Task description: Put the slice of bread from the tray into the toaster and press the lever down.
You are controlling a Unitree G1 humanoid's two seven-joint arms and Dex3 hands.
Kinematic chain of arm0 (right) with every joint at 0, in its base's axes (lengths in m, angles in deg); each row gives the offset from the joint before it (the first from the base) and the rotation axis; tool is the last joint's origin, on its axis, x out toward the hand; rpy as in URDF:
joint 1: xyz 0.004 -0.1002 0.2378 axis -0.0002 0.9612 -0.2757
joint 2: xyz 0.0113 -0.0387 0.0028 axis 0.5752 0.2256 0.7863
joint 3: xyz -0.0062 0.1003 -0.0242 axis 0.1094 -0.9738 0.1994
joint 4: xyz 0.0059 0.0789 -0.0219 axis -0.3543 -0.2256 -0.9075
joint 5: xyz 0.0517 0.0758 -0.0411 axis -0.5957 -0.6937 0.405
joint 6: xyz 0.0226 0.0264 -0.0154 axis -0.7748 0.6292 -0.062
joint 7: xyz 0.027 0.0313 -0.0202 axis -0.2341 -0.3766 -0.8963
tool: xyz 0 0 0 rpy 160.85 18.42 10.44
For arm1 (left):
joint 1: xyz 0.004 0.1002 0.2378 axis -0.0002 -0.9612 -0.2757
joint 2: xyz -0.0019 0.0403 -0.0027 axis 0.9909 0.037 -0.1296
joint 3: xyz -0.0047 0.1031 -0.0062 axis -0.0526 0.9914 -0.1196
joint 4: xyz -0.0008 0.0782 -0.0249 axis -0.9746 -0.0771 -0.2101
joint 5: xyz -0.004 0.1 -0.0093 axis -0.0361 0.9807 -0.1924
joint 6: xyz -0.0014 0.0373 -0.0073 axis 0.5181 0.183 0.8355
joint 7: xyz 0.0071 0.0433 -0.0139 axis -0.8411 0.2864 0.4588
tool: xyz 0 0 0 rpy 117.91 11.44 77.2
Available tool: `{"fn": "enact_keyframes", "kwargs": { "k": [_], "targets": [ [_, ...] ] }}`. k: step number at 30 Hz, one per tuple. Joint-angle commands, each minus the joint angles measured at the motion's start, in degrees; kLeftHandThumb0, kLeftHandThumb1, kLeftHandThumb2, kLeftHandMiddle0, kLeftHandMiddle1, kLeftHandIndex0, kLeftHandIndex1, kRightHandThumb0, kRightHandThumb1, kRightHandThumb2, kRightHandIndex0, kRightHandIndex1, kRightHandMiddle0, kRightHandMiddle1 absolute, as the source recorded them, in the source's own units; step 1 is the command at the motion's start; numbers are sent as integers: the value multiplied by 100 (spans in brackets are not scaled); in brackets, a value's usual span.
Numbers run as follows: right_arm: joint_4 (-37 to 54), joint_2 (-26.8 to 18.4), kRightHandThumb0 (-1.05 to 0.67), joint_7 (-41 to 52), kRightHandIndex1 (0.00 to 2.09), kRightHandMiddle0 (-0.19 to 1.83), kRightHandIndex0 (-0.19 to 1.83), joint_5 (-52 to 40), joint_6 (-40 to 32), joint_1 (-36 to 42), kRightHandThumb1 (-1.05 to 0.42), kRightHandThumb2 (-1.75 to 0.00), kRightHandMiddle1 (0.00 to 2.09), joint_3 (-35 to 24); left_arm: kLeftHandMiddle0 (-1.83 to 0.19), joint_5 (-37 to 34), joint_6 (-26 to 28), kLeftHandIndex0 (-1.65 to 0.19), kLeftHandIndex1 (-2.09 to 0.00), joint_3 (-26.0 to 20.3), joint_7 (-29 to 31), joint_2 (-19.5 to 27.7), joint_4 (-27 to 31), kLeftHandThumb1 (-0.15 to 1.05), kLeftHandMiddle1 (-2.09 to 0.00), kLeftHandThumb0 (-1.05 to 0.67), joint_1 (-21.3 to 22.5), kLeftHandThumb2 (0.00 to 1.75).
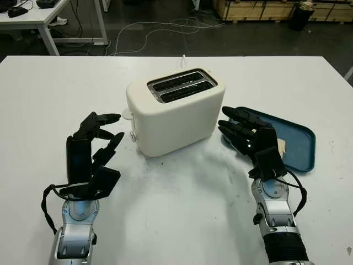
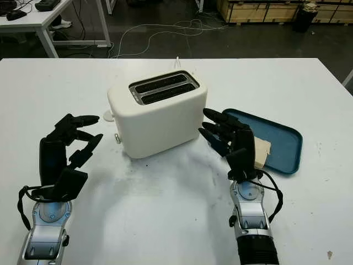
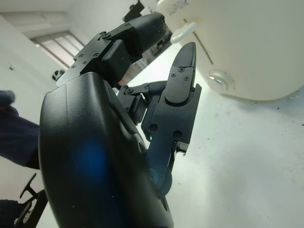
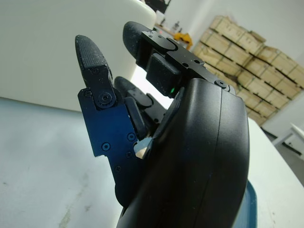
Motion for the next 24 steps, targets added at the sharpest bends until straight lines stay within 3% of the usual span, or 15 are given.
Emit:
{"fn": "enact_keyframes", "kwargs": {
  "k": [1, 14, 18, 24],
  "targets": [
    [20, 8, -50, -15, 14, 95, 96, -51, -22, 18, -83, 0, 1, -14, -55, 69, 63, -57, -80, 32, -17, -27, 52, 92, -139, -23, 12, 14],
    [128, -3, -52, 53, 16, 94, 94, -108, 110, 132, -83, 0, 0, -11, -54, 50, -15, -57, -82, 48, -25, -16, 5, 92, -138, -21, 28, 14],
    [196, -351, -52, -408, 15, 89, 92, 860, 962, 391, -86, -1, 0, 93, -54, 5, 42, -56, -82, 66, -2, -62, 52, 92, -139, -20, 15, 14],
    [-687, -1227, -46, -2637, 7, 75, 78, 3227, 3223, 658, -84, 0, 0, 169, -52, 3, 3, -55, -82, 42, -6, -49, 30, 92, -139, -21, 9, 15]
  ]
}}
